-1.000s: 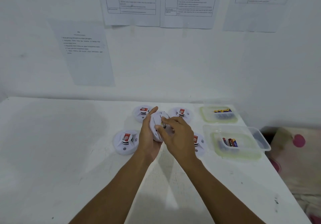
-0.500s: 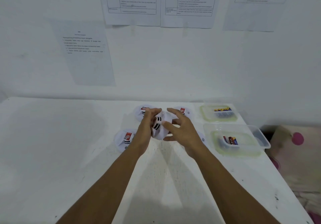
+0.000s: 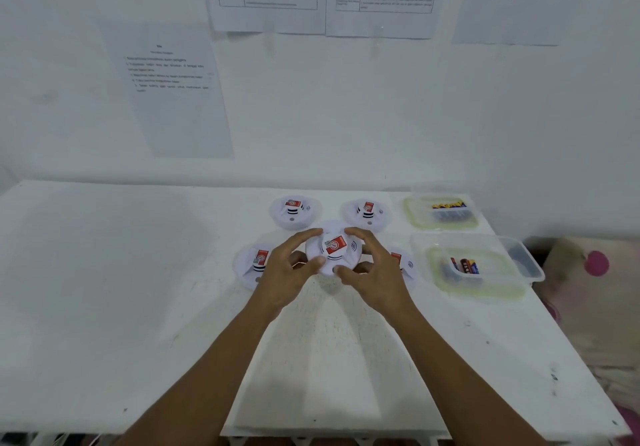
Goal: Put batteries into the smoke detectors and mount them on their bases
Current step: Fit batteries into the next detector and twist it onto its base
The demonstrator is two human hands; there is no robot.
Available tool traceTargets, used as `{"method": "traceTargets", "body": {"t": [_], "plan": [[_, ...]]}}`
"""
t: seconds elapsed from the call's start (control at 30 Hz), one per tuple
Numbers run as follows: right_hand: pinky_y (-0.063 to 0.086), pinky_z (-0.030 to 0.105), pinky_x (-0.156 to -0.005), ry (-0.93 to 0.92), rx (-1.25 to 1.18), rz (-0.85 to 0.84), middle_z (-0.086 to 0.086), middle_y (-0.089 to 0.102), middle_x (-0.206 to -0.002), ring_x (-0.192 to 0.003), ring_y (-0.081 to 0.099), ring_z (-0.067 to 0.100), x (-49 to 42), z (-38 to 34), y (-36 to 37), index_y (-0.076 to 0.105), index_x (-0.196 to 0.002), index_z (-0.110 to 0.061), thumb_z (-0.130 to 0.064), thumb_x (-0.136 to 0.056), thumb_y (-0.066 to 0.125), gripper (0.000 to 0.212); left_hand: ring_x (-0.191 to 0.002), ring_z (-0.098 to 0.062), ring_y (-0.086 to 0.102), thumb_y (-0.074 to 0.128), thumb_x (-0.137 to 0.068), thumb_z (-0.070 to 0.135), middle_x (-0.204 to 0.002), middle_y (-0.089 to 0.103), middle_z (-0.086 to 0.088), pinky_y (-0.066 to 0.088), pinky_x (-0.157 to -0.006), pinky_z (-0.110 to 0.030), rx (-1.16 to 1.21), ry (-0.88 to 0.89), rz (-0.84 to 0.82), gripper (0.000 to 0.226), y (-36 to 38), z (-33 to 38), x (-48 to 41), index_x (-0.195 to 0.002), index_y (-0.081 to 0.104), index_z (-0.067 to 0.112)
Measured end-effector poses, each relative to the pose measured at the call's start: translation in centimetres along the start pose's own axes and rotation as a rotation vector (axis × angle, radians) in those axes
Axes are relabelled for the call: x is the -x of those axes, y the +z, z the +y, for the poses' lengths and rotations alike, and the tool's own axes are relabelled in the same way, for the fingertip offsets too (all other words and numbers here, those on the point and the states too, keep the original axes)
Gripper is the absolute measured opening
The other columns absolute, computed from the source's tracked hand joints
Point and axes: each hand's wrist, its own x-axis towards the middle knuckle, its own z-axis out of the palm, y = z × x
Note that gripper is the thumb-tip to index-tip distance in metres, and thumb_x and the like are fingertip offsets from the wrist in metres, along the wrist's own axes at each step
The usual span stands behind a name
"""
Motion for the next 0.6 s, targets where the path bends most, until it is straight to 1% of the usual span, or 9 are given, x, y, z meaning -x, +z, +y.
{"method": "traceTargets", "body": {"t": [0.13,0.2,0.27,0.33,0.37,0.43,0.5,0.6], "plan": [[0.059,0.026,-0.066,0.018,0.031,0.01,-0.017,0.062,-0.107,-0.09,0.067,0.018,0.9,0.7,0.5,0.056,-0.124,-0.028,-0.014,-0.075,0.08,0.057,-0.109,-0.017,0.066,0.07,-0.088,0.015,-0.126,0.065,0.002,0.058,-0.086,-0.033,-0.024,-0.006,0.015,0.042,0.1,-1.4,0.8,-0.127,0.06,0.025],[0.058,0.024,-0.067,0.008,0.049,0.012,-0.02,0.061,-0.108,-0.091,0.067,0.015,1.5,1.1,0.5,0.057,-0.122,-0.029,-0.015,-0.074,0.081,0.056,-0.111,-0.017,0.065,0.07,-0.089,0.014,-0.127,0.064,0.001,0.057,-0.089,-0.035,-0.015,-0.022,0.013,0.042,0.1,-2.1,1.3,-0.128,0.06,0.024],[0.057,0.022,-0.069,-0.004,0.079,0.002,-0.019,0.062,-0.111,-0.092,0.066,0.009,2.1,1.5,0.5,0.056,-0.122,-0.03,-0.017,-0.074,0.082,0.056,-0.113,-0.016,0.064,0.07,-0.089,0.013,-0.128,0.063,0.002,0.056,-0.091,-0.036,-0.019,-0.03,0.01,0.043,0.2,-2.8,1.8,-0.129,0.06,0.025],[0.056,0.019,-0.069,0.001,0.102,-0.009,-0.015,0.065,-0.108,-0.088,0.067,0.009,2.7,2.1,0.5,0.055,-0.121,-0.031,-0.018,-0.073,0.082,0.056,-0.114,-0.015,0.063,0.07,-0.088,0.011,-0.128,0.063,0.002,0.056,-0.092,-0.037,-0.003,-0.05,0.014,0.043,0.3,-3.5,2.4,-0.128,0.061,0.025],[0.055,0.019,-0.068,0.002,0.107,-0.01,-0.013,0.067,-0.106,-0.085,0.068,0.01,3.0,2.3,0.6,0.056,-0.121,-0.031,-0.018,-0.073,0.082,0.056,-0.114,-0.015,0.063,0.07,-0.088,0.01,-0.128,0.064,0.002,0.056,-0.092,-0.037,0.005,-0.054,0.015,0.043,0.4,-3.8,2.7,-0.127,0.061,0.024],[0.057,0.024,-0.069,-0.013,0.084,-0.003,-0.009,0.069,-0.105,-0.084,0.07,0.011,3.5,2.8,0.8,0.056,-0.12,-0.029,-0.017,-0.073,0.082,0.055,-0.116,-0.016,0.062,0.069,-0.088,0.008,-0.128,0.064,0.0,0.056,-0.092,-0.036,-0.005,-0.033,0.017,0.042,0.5,-4.1,3.0,-0.127,0.061,0.023],[0.059,0.029,-0.072,-0.028,0.064,0.011,-0.008,0.069,-0.108,-0.09,0.07,0.011,3.7,3.2,0.9,0.057,-0.12,-0.026,-0.015,-0.073,0.083,0.055,-0.116,-0.015,0.062,0.068,-0.089,0.007,-0.128,0.063,-0.001,0.055,-0.092,-0.033,-0.023,-0.005,0.018,0.041,0.7,-4.2,3.1,-0.127,0.06,0.021],[0.058,0.029,-0.077,-0.046,0.064,0.026,-0.008,0.069,-0.111,-0.097,0.068,0.011,3.7,3.5,1.1,0.057,-0.121,-0.024,-0.014,-0.073,0.083,0.055,-0.118,-0.014,0.061,0.067,-0.089,0.007,-0.13,0.062,-0.002,0.055,-0.093,-0.032,-0.045,0.026,0.017,0.042,0.7,-4.3,3.1,-0.128,0.059,0.02]]}}
